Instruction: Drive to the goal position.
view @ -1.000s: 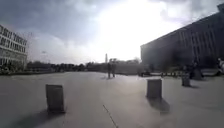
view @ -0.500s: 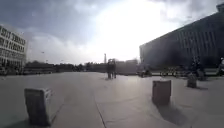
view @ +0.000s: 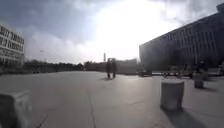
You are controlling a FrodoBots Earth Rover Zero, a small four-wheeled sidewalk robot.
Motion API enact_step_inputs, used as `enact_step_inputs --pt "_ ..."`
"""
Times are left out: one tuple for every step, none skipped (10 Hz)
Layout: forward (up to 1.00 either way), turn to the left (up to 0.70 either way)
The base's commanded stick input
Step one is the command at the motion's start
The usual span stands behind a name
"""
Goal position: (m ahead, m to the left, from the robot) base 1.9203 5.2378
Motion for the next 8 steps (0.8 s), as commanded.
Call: enact_step_inputs --pt "0.7 0.0" --pt "0.7 0.0" --pt "0.7 0.0" --pt "0.7 0.0" --pt "0.7 0.0" --pt "0.7 0.0" --pt "0.7 -0.02" --pt "0.7 -0.05"
